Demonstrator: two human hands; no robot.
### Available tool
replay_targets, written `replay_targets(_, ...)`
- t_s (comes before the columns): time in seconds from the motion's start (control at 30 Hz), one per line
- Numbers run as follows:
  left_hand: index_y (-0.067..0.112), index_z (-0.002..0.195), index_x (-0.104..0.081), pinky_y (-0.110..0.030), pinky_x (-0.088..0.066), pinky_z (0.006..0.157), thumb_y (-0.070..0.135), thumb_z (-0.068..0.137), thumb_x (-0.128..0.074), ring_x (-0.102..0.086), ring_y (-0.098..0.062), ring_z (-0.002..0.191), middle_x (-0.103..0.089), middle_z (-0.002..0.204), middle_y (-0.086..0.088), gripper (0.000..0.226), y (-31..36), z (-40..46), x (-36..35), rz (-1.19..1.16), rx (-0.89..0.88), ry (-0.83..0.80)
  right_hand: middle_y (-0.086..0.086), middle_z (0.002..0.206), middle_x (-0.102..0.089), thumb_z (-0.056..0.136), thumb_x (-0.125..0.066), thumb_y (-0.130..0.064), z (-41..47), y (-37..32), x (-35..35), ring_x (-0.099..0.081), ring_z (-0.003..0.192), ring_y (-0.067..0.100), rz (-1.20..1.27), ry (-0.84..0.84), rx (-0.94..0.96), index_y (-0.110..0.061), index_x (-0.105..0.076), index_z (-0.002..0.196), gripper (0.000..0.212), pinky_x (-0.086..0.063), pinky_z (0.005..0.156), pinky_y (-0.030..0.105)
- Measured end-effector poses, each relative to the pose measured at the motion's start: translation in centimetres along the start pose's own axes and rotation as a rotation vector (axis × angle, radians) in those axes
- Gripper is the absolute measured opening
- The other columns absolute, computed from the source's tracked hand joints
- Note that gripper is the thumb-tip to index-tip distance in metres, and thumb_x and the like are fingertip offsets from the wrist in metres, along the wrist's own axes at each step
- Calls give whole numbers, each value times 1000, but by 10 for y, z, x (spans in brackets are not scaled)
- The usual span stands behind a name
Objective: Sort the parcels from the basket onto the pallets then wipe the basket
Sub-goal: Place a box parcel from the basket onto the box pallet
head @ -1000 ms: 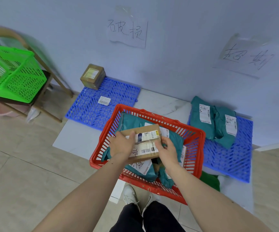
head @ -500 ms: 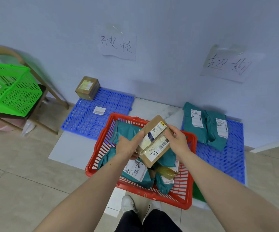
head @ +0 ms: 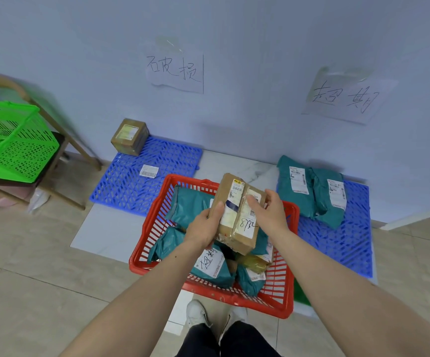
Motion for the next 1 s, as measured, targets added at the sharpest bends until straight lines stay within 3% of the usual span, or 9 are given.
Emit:
replay_targets(0.07,30,117,-57,-32,-55,62,80,85,-27,-63,-20,77,-67,95,0,67,0,1,0,2,1,19,-3,125,-60,60,-66,-81,6,17,-7,-63,112,19,47,-29,-51,-31,-43,132,90,-56,92,47)
replay_targets(0.17,31,117,-57,-44,-57,84,87,76,-22,-65,-26,93,-68,102,-1,77,1,-1,2,-35,2,62,-2,139,-54,53,-65,-89,-2,20,-14,-56,126,23,115,-57,-126,-33,-30,145,113,-49,102,50)
replay_targets(0.27,32,120,-54,-51,-54,90,90,71,-17,-65,-28,99,-68,106,-3,85,0,0,2,-69,-14,92,0,134,-60,81,-62,-66,-20,11,-21,-63,114,18,124,-137,-185,-25,-39,145,80,-54,97,41)
replay_targets(0.37,31,123,-53,-39,-58,70,88,73,-16,-65,-25,82,-68,99,-5,85,2,1,1,-95,-29,100,-3,125,-67,94,-57,-52,-23,13,-28,-66,103,12,144,-200,-184,-27,-49,138,51,-55,93,36)
replay_targets(0.53,33,127,-49,-24,-46,47,78,86,-18,-57,-19,68,-67,100,-16,68,4,1,-1,-107,-50,68,-5,129,-64,97,-53,-49,-22,10,-31,-62,111,13,149,-214,-155,-28,-47,141,50,-51,91,31)
replay_targets(0.63,34,134,-45,-23,-46,46,75,90,-17,-60,-19,67,-63,92,-3,67,5,1,-1,-95,-36,60,-4,132,-62,97,-53,-50,-20,8,-31,-61,115,16,136,-210,-152,-28,-45,144,53,-51,99,37)
replay_targets(0.73,31,135,-44,-24,-46,46,74,91,-15,-60,-19,67,-63,93,-2,68,5,1,-1,-81,-18,66,-3,132,-63,97,-53,-49,-17,7,-33,-62,115,17,133,-210,-144,-26,-45,144,52,-51,101,41)
replay_targets(0.93,28,136,-42,-27,-50,51,69,94,-15,-64,-21,72,-66,95,-5,65,5,-5,19,-129,37,101,-5,122,-66,98,-53,-47,-16,-13,-49,-65,104,12,133,-269,-109,-27,-50,136,43,-54,95,37)
replay_targets(1.0,28,136,-42,-28,-50,52,70,94,-15,-63,-22,73,-66,97,-6,65,4,-6,31,-158,48,108,-6,118,-66,99,-53,-45,-17,-27,-58,-65,100,10,136,-282,-82,-26,-51,134,40,-55,85,31)
Point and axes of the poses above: each hand's wrist, its own z-axis towards the middle knuckle, its own x-axis out of the back of the hand, y = z × x, the point moved 5 cm from there along z, towards the middle knuckle
